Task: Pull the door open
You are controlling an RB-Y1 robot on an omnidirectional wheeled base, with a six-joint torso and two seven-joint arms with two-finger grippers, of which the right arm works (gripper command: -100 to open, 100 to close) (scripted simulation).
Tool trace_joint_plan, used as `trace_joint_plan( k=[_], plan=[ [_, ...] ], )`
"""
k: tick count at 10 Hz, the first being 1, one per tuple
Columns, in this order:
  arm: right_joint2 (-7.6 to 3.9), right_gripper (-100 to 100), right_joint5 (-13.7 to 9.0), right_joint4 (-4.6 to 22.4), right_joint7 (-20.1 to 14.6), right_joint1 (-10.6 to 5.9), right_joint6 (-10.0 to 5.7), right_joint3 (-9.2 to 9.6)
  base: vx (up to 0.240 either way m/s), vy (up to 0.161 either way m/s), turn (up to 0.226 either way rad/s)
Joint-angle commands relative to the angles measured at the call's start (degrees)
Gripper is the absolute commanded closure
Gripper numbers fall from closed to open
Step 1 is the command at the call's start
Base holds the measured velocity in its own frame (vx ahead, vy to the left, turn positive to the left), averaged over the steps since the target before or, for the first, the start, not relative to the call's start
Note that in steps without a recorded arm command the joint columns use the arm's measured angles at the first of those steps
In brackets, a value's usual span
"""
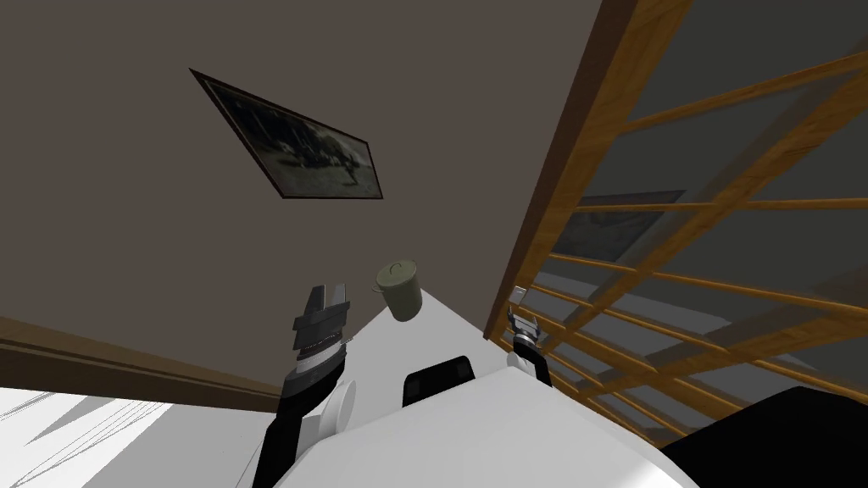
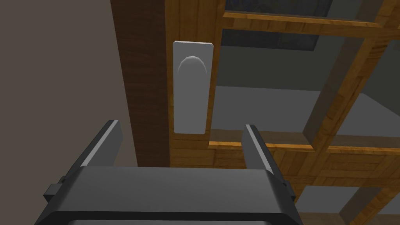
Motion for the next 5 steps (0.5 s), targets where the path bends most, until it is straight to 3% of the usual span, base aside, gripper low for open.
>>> trace_joint_plan(
  k=[1,5],
  plan=[
    [0.15,-100,2.1,-0.1,-1.8,0.82,0.27,-0.98,0.182,-0.005,-0.047],
    [0.47,-100,6.8,-0.5,-5.4,2.71,0.9,-3.18,0.145,-0.013,-0.055]
  ],
)
